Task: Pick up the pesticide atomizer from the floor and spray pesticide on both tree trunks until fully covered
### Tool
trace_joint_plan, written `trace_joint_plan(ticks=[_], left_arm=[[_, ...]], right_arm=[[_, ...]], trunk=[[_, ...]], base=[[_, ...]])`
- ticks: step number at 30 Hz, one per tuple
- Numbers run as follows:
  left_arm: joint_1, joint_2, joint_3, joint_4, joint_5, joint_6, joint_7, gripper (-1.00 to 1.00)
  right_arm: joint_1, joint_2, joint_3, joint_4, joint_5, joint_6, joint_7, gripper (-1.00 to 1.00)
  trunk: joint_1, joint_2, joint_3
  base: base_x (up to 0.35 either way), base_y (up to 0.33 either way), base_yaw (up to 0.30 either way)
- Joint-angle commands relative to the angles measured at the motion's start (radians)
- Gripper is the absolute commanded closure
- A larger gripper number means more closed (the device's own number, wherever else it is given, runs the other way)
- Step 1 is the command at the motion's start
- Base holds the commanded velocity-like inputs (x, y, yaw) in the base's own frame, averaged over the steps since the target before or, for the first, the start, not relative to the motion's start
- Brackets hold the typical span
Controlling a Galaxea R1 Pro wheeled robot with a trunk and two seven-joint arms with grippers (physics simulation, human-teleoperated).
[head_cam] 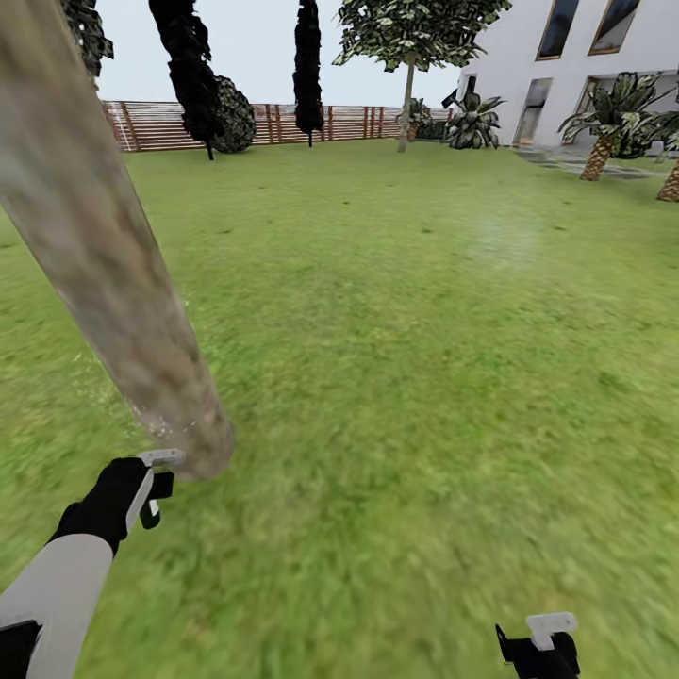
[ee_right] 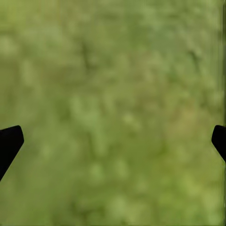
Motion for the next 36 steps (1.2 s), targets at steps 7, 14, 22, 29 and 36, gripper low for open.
trace_joint_plan(ticks=[7, 14, 22, 29, 36], left_arm=[[0.007, -0.002, 0.0, -0.003, 0.005, -0.003, 0.0, 1.0], [0.007, -0.012, 0.001, -0.014, 0.01, -0.003, -0.001, 1.0], [0.007, -0.012, 0.002, -0.015, 0.01, -0.003, -0.003, 1.0], [0.007, -0.012, 0.002, -0.016, 0.01, -0.003, -0.003, 1.0], [0.007, -0.013, 0.002, -0.016, 0.01, -0.003, -0.003, 1.0]], right_arm=[[0.0, 0.001, 0.0, 0.0, 0.0, 0.0, 0.0, -1.0], [0.0, 0.0, 0.001, 0.002, 0.001, 0.0, 0.0, -1.0], [0.0, 0.001, 0.0, 0.001, 0.0, 0.0, 0.0, -1.0], [0.0, 0.002, 0.001, 0.002, 0.0, 0.0, 0.0, -1.0], [0.0, 0.003, 0.001, 0.002, 0.0, 0.0, 0.0, -1.0]], trunk=[[0.0, 0.0, 0.0], [0.0, 0.0, 0.0], [0.0, 0.0, 0.0], [0.0, 0.0, 0.0], [0.0, 0.0, 0.0]], base=[[0.16, -0.133, 0.0], [-0.042, -0.132, 0.0], [-0.094, -0.25, 0.076], [-0.056, -0.257, 0.275], [-0.001, -0.269, 0.277]])
